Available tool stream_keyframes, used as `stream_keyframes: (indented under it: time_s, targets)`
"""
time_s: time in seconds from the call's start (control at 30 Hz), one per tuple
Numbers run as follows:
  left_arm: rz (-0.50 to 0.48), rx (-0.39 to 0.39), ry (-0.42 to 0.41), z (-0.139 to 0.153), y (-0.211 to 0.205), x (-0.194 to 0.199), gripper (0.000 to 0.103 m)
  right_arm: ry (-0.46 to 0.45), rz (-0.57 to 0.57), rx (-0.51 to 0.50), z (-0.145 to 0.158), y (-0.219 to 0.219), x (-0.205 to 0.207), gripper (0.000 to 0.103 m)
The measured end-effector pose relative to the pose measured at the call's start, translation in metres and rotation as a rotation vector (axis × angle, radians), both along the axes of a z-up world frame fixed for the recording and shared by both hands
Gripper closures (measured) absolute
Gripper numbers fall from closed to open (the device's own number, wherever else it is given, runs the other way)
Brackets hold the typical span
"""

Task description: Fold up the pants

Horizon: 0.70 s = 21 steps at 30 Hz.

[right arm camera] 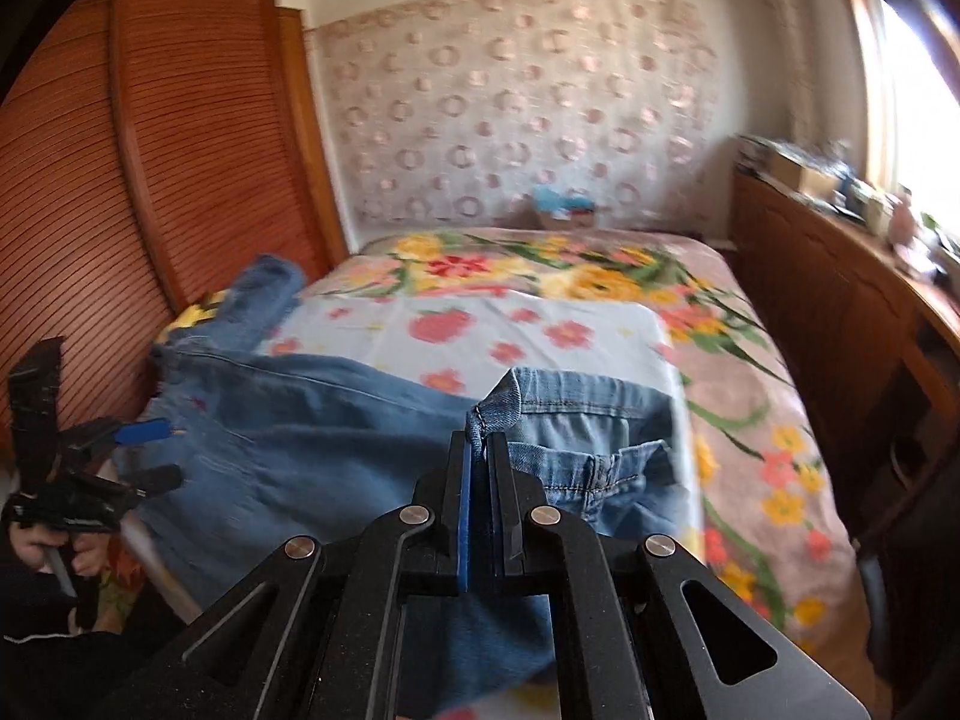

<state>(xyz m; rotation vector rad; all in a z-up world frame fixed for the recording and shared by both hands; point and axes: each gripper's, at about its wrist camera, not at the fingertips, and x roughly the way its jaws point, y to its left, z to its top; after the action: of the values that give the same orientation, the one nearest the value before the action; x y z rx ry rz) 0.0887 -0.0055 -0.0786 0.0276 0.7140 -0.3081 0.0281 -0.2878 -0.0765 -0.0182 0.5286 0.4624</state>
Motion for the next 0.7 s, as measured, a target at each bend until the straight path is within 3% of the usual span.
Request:
stream_keyframes:
  time_s: [0.13,0.23,0.37,0.7]
  targets:
    - [0.032,-0.015,0.003,-0.001,0.015,-0.002,0.022,0.01,0.158,0.036,0.014,0.045,0.001,0.098]
    - [0.043,-0.023,0.007,-0.003,0.021,-0.002,0.022,0.017,0.189,0.013,0.015,0.061,0.004,0.095]
    - [0.039,-0.021,0.01,-0.005,0.02,0.0,0.022,0.007,0.138,0.013,0.013,0.049,0.01,0.069]
    - [-0.053,-0.009,0.005,0.002,-0.016,0.017,0.022,0.065,-0.044,-0.026,-0.026,0.023,0.012,0.068]
